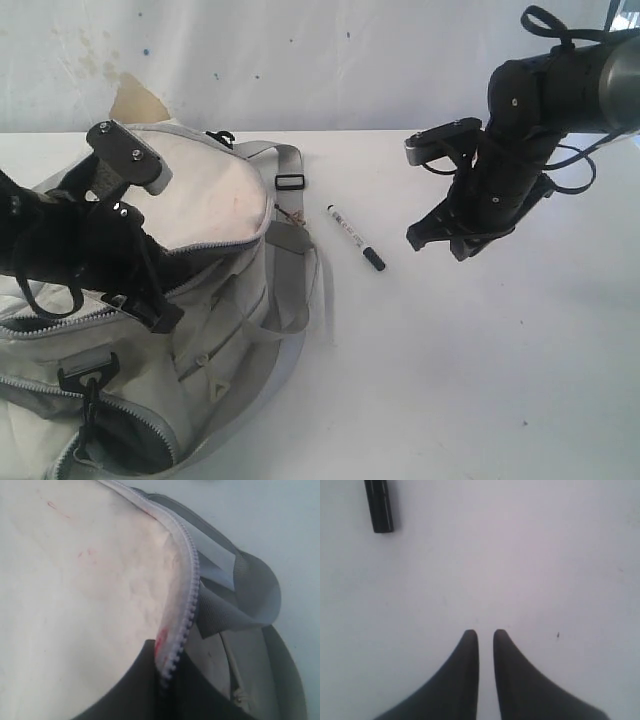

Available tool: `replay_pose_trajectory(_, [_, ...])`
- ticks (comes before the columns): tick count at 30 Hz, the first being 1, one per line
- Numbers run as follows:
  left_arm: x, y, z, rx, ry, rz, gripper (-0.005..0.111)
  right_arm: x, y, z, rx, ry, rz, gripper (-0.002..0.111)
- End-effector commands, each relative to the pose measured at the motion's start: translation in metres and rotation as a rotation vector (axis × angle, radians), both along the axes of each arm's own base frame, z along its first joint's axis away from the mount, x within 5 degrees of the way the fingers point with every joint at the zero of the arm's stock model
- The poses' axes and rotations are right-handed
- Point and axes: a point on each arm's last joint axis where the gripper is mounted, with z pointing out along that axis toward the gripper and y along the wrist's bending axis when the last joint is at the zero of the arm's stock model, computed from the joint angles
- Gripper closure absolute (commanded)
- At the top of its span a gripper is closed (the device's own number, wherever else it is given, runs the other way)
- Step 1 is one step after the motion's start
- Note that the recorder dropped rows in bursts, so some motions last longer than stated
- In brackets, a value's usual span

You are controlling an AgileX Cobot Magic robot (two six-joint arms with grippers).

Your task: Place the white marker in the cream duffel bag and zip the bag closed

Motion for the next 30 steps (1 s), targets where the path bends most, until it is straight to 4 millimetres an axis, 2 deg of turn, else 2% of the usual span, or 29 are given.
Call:
replay_pose_trajectory(1, [0.003, -0.001, 0.004, -0.053, 0.004, 0.068, 0.106, 0.001, 0.003, -0.001, 0.051, -0.013, -0.014, 0.088])
replay_pose_trajectory(7, [0.014, 0.009, 0.027, -0.108, -0.020, 0.130, 0.106, 0.005, 0.006, 0.001, 0.095, -0.055, -0.029, 0.066])
replay_pose_trajectory(9, [0.017, 0.015, 0.033, -0.117, -0.027, 0.148, 0.106, 0.008, 0.008, 0.002, 0.124, -0.082, -0.040, 0.063])
replay_pose_trajectory(12, [0.023, 0.025, 0.039, -0.128, -0.024, 0.184, 0.106, 0.010, 0.014, 0.001, 0.196, -0.094, -0.078, 0.063])
replay_pose_trajectory(15, [0.030, 0.038, 0.045, -0.179, -0.007, 0.292, 0.106, 0.015, 0.020, -0.002, 0.243, -0.080, -0.060, 0.064])
replay_pose_trajectory(20, [0.041, 0.059, 0.054, -0.230, -0.001, 0.411, 0.106, 0.024, 0.029, -0.017, 0.284, -0.015, -0.059, 0.067])
replay_pose_trajectory(25, [0.047, 0.067, 0.061, -0.228, -0.057, 0.431, 0.106, 0.032, 0.032, -0.027, 0.256, -0.036, 0.045, 0.067])
replay_pose_trajectory(30, [0.054, 0.070, 0.073, -0.171, -0.209, 0.390, 0.106, 0.042, 0.035, -0.034, 0.306, -0.114, 0.001, 0.067])
